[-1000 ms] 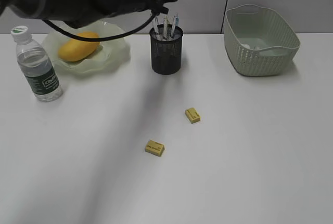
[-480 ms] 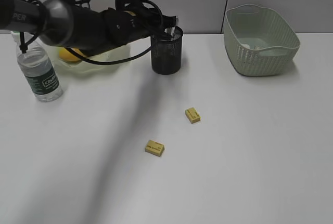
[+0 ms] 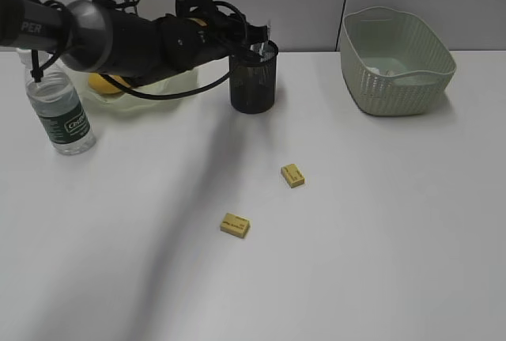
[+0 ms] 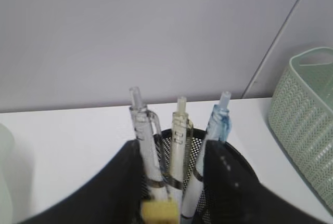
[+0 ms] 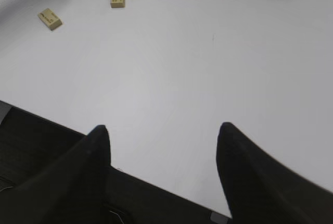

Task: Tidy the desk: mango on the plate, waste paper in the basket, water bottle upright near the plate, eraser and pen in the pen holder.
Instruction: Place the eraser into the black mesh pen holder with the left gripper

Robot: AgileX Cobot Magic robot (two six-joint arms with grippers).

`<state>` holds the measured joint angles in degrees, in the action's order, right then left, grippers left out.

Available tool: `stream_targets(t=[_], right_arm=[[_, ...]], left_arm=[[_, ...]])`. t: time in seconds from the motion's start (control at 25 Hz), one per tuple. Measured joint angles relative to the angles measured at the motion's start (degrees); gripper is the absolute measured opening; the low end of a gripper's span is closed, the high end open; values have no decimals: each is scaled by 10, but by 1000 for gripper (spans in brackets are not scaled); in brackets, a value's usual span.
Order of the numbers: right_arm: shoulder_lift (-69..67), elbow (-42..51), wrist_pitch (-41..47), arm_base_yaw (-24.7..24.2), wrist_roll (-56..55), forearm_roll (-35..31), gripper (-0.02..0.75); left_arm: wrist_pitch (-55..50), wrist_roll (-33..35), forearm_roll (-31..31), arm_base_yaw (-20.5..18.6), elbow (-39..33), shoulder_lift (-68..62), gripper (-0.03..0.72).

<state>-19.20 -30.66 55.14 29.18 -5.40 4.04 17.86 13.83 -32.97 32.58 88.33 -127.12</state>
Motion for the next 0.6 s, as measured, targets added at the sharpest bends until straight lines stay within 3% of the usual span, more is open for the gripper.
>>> stream_targets(t=[0.16,0.44,0.6], right_arm=[[0,0,0,0,0,0,510],[0,0,0,0,0,0,510],[0,0,0,0,0,0,510]], left_arm=[[0,0,1,0,0,0,368],[-13,-1,4,6,0,12,380],[-52,-1,45,6,0,49,382]])
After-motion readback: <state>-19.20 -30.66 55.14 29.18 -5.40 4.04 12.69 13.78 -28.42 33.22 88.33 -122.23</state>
